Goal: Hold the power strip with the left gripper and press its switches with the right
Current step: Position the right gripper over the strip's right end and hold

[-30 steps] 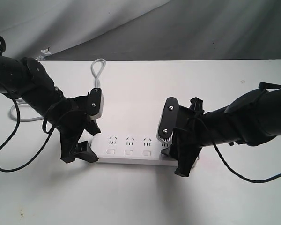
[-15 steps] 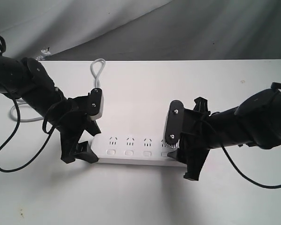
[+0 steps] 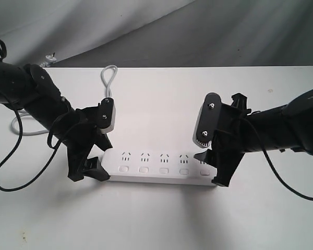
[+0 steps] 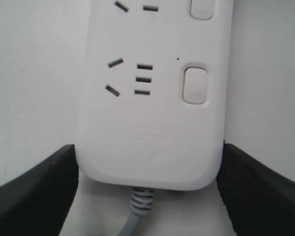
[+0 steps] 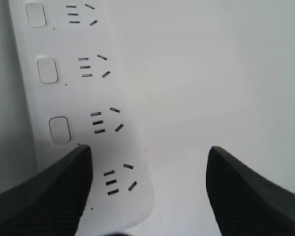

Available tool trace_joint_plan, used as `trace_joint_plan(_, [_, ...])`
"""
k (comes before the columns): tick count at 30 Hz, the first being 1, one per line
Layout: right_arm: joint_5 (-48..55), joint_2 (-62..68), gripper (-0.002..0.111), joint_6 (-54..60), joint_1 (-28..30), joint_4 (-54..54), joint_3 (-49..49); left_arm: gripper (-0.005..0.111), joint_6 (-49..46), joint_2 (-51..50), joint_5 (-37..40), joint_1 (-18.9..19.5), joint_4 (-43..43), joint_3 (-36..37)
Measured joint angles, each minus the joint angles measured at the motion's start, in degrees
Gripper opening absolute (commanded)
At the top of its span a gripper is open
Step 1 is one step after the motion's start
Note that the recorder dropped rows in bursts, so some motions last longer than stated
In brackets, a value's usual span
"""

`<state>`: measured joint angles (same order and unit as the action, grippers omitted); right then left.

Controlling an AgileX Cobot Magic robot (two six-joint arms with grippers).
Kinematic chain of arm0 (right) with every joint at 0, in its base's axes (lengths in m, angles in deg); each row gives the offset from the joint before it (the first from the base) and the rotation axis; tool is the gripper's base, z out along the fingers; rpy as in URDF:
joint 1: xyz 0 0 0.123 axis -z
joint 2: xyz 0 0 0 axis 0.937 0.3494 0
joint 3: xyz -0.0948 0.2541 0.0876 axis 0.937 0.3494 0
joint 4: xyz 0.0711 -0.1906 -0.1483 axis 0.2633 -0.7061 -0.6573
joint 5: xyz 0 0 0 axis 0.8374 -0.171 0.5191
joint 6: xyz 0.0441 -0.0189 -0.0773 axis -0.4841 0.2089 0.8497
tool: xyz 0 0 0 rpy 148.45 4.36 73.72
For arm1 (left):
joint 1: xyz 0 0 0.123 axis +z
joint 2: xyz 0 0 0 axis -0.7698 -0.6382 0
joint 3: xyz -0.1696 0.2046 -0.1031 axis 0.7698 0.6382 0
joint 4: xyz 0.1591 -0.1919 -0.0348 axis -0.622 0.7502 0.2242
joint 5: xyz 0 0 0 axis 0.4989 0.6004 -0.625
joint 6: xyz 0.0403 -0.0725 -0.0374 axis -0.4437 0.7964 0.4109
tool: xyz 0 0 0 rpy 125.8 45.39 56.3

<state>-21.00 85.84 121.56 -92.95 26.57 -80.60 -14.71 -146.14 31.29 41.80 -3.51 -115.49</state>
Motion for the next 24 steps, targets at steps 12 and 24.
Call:
trace_joint_plan(12, [0.36,1.54,0.062,-0.26,0.00,-0.03,0.00,0.069,0.00,0.00,0.00,0.00,0.00,0.00])
trace_joint_plan(24, [0.02,1.77,0.062,-1.15,0.52,-0.16,0.09,0.069,0.00,0.00,0.00,0.00,0.00,0.00])
